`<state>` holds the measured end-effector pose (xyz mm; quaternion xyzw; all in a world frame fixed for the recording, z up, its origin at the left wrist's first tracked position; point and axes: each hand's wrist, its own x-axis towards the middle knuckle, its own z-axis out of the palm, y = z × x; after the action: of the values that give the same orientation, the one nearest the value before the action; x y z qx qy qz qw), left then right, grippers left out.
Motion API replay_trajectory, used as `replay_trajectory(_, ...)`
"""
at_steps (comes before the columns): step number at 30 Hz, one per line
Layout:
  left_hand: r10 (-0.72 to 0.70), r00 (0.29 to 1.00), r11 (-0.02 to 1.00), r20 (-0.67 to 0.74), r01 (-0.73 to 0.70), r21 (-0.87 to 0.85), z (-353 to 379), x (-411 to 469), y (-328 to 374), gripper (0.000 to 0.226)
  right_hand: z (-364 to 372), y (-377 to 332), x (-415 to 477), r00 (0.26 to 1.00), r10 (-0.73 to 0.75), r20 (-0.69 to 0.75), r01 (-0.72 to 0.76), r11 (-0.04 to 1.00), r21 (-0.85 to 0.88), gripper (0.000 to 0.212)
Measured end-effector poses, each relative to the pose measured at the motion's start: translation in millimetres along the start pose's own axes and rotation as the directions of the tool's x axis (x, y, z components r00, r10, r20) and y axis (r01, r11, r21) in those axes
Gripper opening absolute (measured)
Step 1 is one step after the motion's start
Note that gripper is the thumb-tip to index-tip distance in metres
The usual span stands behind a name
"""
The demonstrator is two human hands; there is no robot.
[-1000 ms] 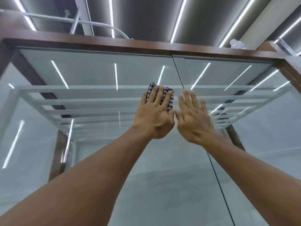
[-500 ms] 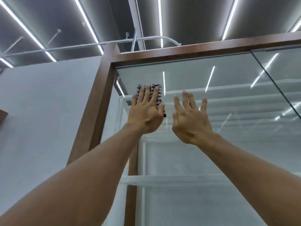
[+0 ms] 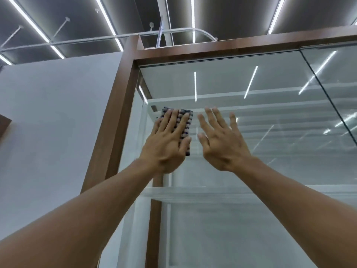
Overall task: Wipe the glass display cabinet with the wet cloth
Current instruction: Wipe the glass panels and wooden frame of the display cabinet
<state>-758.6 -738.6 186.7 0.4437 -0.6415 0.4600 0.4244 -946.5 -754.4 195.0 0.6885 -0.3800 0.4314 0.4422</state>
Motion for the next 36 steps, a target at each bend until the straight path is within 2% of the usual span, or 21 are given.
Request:
replay_trajectory(3, -0.101, 0.994, 0.995, -0.042, 0.100, -0.031, 1, 26, 24, 0.072, -1, 8, -5, 0.999, 0.029, -0.031, -0.028, 0.999, 0.025, 0.069)
replay_trajectory(7, 0.071, 0.997, 0.997, -0.016, -0.071, 0.025, 11, -3, 36, 0.071, -8, 39, -23, 0.995, 0.092, -0.045, -0.091, 0.996, 0.007, 0.066)
replay_trajectory(8, 0.047, 0.999, 0.999, -0.013, -0.047, 0.024, 10, -2, 33, 0.071, -11, 50, -28, 0.994, 0.104, -0.045, -0.104, 0.995, -0.001, 0.064)
replay_trajectory(11, -0.179, 0.983, 0.983, -0.046, 0.176, -0.055, 5, 38, 52, 0.069, -20, 79, -42, 0.986, 0.161, -0.042, -0.161, 0.987, 0.006, 0.061)
replay_trajectory(12, -0.190, 0.981, 0.981, -0.042, 0.187, -0.059, 6, 51, 71, 0.069, -22, 86, -48, 0.984, 0.173, -0.046, -0.173, 0.985, 0.008, 0.061)
replay_trajectory(13, -0.142, 0.989, 0.989, -0.030, 0.141, -0.052, 10, 59, 94, 0.069, -24, 94, -53, 0.982, 0.179, -0.054, -0.179, 0.984, 0.008, 0.061)
replay_trajectory(15, 0.043, 0.999, 0.998, 0.000, -0.043, -0.035, 22, 57, 135, 0.069, -28, 111, -61, 0.981, 0.181, -0.068, -0.181, 0.984, 0.003, 0.060)
replay_trajectory(17, 0.190, 0.982, 0.981, 0.017, -0.190, 0.023, 35, 40, 149, 0.070, -35, 133, -67, 0.976, 0.206, -0.075, -0.208, 0.978, -0.026, 0.060)
replay_trajectory(18, 0.219, 0.975, 0.975, 0.018, -0.220, 0.041, 37, 35, 148, 0.070, -38, 144, -70, 0.970, 0.230, -0.078, -0.234, 0.971, -0.055, 0.061)
replay_trajectory(19, 0.210, 0.978, 0.977, 0.008, -0.210, 0.041, 37, 39, 146, 0.070, -42, 155, -72, 0.964, 0.252, -0.081, -0.259, 0.962, -0.088, 0.062)
replay_trajectory(23, -0.024, 1.000, 0.999, -0.008, 0.024, -0.027, 28, 88, 176, 0.069, -49, 184, -82, 0.948, 0.312, -0.071, -0.319, 0.932, -0.169, 0.065)
replay_trajectory(24, -0.012, 1.000, 0.999, -0.006, 0.012, -0.037, 29, 94, 195, 0.069, -49, 187, -84, 0.943, 0.323, -0.076, -0.332, 0.928, -0.168, 0.066)
replay_trajectory(26, 0.105, 0.994, 0.993, 0.012, -0.105, -0.051, 39, 90, 229, 0.068, -49, 192, -88, 0.934, 0.335, -0.121, -0.351, 0.925, -0.146, 0.066)
replay_trajectory(29, 0.268, 0.962, 0.963, 0.045, -0.267, -0.021, 53, 73, 241, 0.067, -52, 200, -91, 0.901, 0.399, -0.172, -0.398, 0.916, 0.044, 0.066)
replay_trajectory(32, 0.206, 0.978, 0.979, 0.015, -0.206, -0.009, 49, 100, 247, 0.067, -53, 211, -95, 0.886, 0.420, -0.195, -0.388, 0.904, 0.183, 0.064)
replay_trajectory(34, 0.158, 0.987, 0.987, 0.027, -0.157, -0.040, 47, 121, 268, 0.068, -50, 220, -103, 0.883, 0.400, -0.247, -0.360, 0.913, 0.193, 0.061)
replay_trajectory(36, 0.178, 0.983, 0.983, 0.035, -0.177, -0.045, 52, 129, 292, 0.068, -49, 229, -115, 0.860, 0.424, -0.285, -0.385, 0.904, 0.184, 0.059)
